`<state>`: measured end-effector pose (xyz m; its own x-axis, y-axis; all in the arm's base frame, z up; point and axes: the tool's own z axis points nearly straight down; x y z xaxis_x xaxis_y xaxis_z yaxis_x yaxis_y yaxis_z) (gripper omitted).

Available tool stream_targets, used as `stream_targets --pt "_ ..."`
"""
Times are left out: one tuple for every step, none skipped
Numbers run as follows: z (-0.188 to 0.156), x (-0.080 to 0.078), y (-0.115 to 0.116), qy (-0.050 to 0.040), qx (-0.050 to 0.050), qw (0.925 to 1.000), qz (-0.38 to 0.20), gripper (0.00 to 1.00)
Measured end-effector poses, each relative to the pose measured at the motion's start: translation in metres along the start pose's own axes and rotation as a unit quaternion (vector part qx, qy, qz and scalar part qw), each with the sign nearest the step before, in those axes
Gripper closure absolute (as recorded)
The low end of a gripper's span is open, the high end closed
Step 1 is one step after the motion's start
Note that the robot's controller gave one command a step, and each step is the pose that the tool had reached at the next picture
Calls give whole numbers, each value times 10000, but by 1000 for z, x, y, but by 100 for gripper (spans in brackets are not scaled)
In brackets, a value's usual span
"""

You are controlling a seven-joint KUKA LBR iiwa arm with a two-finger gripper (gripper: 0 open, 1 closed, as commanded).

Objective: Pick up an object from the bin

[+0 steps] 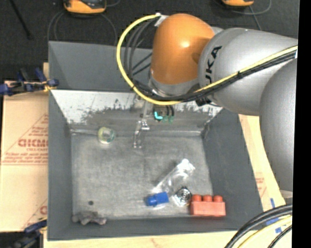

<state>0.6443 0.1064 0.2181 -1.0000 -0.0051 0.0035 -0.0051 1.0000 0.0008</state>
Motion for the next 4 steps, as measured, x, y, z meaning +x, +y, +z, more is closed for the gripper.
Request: stream_targets --pt "134 43 -63 -16 12 9736 -2284 0" --pt "144 30 -21 -70 19 9788 -2047 0" --pt "119 35 -88 -67 22 9653 -2610 0" --pt "106 119 -102 -22 13 9233 -3841 0"
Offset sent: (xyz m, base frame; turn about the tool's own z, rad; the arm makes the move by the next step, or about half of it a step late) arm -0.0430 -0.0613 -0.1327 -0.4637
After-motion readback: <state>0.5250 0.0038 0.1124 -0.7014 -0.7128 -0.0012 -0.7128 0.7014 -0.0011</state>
